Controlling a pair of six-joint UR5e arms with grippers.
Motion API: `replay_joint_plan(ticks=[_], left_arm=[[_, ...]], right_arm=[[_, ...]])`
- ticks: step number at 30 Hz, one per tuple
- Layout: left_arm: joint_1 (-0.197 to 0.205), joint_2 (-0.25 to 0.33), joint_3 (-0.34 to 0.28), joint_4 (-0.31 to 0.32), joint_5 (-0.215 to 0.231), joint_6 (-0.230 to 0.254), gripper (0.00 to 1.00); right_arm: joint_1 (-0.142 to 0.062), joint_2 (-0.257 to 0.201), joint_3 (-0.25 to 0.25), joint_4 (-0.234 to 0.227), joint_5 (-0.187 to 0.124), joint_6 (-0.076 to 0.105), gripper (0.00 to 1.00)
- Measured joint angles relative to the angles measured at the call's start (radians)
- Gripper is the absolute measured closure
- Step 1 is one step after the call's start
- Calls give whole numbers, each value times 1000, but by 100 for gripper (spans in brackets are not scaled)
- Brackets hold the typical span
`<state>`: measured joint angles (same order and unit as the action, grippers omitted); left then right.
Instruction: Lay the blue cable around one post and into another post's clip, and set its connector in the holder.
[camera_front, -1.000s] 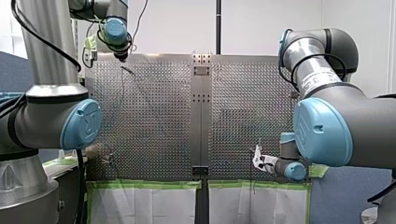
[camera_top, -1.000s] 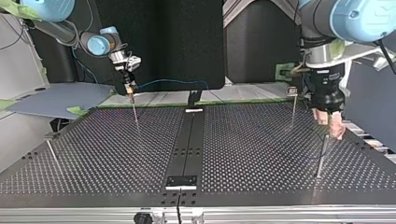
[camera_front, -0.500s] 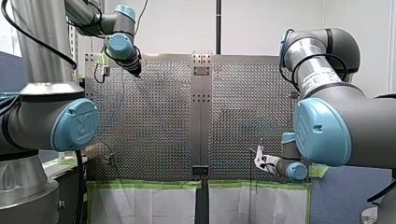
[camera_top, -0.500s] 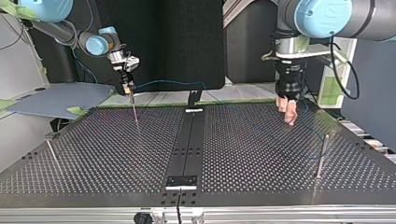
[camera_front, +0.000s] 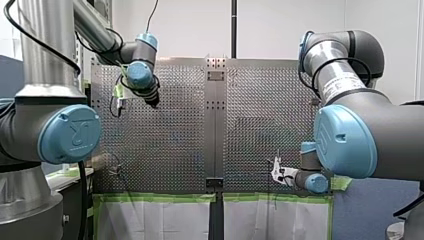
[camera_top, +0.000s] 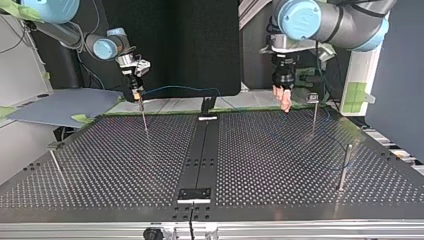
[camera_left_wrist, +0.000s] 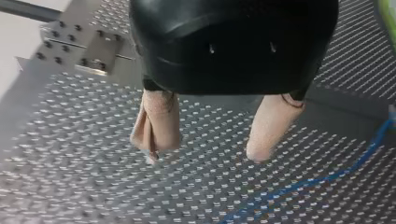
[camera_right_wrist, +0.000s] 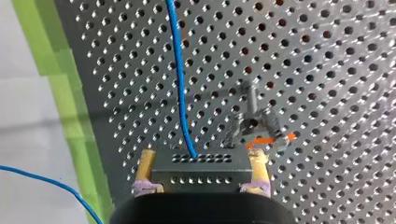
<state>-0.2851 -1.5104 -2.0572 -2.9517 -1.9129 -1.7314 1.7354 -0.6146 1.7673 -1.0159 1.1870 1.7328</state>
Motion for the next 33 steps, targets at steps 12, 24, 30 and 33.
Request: replay_joint_plan(ticks=[12, 24, 30, 33], left_arm=[[-104, -104, -103, 104, -104, -86, 0], [-208, -208, -102, 208, -194, -145, 0], [-258, -258, -101, 259, -199, -155, 0], [-285, -285, -100, 286, -196, -159, 0]], right_arm=[[3, 0, 9, 60, 47, -75, 100], [8, 0, 9, 60, 38, -76, 100], [13, 0, 9, 57, 37, -75, 100], [15, 0, 9, 56, 37, -73, 100]])
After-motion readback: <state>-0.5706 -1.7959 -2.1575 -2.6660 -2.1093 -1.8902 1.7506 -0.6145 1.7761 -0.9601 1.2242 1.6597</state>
